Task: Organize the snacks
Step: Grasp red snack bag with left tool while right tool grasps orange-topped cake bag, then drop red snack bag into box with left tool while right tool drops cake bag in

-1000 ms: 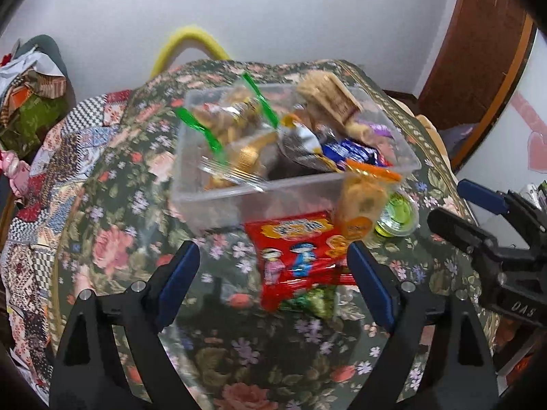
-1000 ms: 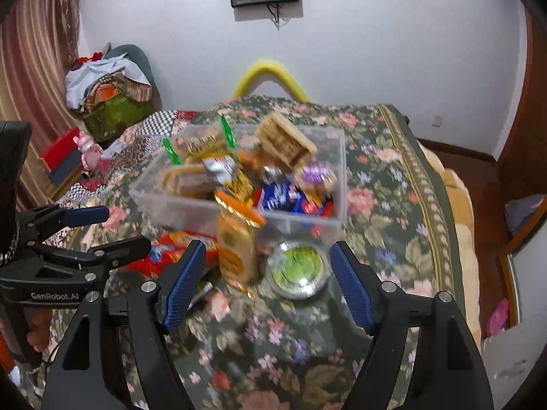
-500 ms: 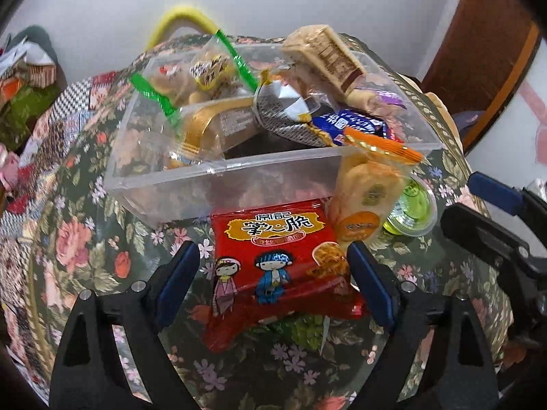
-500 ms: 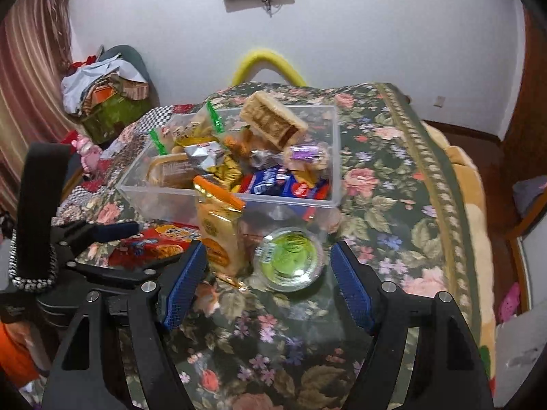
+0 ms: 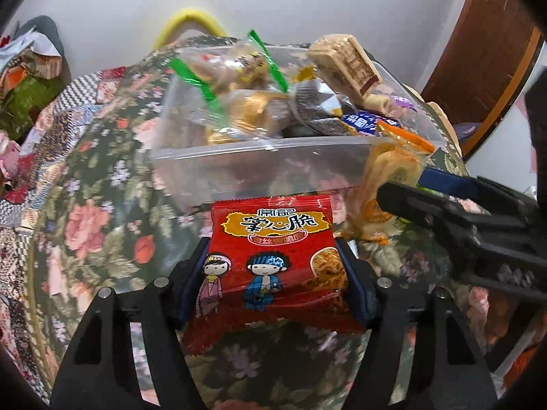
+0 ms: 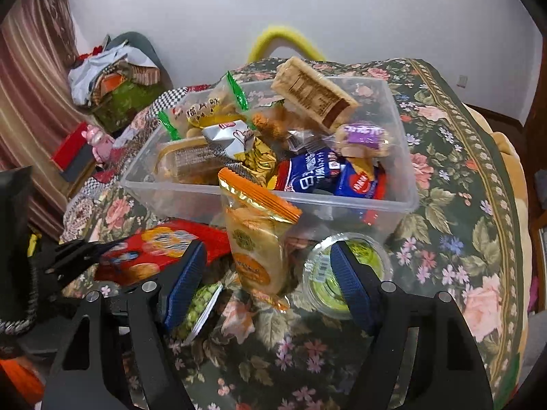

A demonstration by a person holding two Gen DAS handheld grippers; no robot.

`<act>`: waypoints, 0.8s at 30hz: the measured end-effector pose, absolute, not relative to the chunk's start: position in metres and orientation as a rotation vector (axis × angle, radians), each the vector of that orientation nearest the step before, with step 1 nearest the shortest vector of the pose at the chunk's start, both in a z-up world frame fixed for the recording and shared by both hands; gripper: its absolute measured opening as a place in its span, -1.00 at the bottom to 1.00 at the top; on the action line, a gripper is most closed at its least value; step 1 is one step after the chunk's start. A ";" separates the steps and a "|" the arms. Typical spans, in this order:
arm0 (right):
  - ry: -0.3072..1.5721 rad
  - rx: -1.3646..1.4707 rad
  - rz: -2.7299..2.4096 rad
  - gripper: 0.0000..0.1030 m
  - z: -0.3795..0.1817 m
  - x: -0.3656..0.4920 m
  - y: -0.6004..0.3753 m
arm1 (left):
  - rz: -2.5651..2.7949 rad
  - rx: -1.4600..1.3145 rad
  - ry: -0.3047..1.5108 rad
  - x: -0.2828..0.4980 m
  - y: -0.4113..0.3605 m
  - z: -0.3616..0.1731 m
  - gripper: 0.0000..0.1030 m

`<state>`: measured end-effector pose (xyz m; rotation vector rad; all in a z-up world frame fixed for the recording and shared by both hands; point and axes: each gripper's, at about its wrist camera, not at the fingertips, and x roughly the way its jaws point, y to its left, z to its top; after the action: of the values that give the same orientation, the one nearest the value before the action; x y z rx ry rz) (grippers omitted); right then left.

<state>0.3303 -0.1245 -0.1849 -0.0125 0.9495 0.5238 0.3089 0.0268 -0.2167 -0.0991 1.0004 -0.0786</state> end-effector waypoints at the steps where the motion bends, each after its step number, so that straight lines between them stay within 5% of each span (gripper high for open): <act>1: 0.950 -0.016 0.518 0.31 -0.186 0.331 -0.122 | -0.076 -0.092 0.997 0.306 0.029 -0.217 0.33; 9: 1.015 0.030 0.527 -0.37 -0.201 0.337 -0.114 | -0.073 -0.079 0.969 0.293 0.036 -0.208 0.33; 24: 0.895 -0.023 0.557 -0.40 -0.155 0.313 -0.128 | -0.090 -0.094 0.880 0.275 0.032 -0.162 0.33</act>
<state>0.3128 -0.1279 -0.1550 -0.0232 0.8947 0.5567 0.2748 0.0323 -0.1620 -0.0937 0.8801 -0.0899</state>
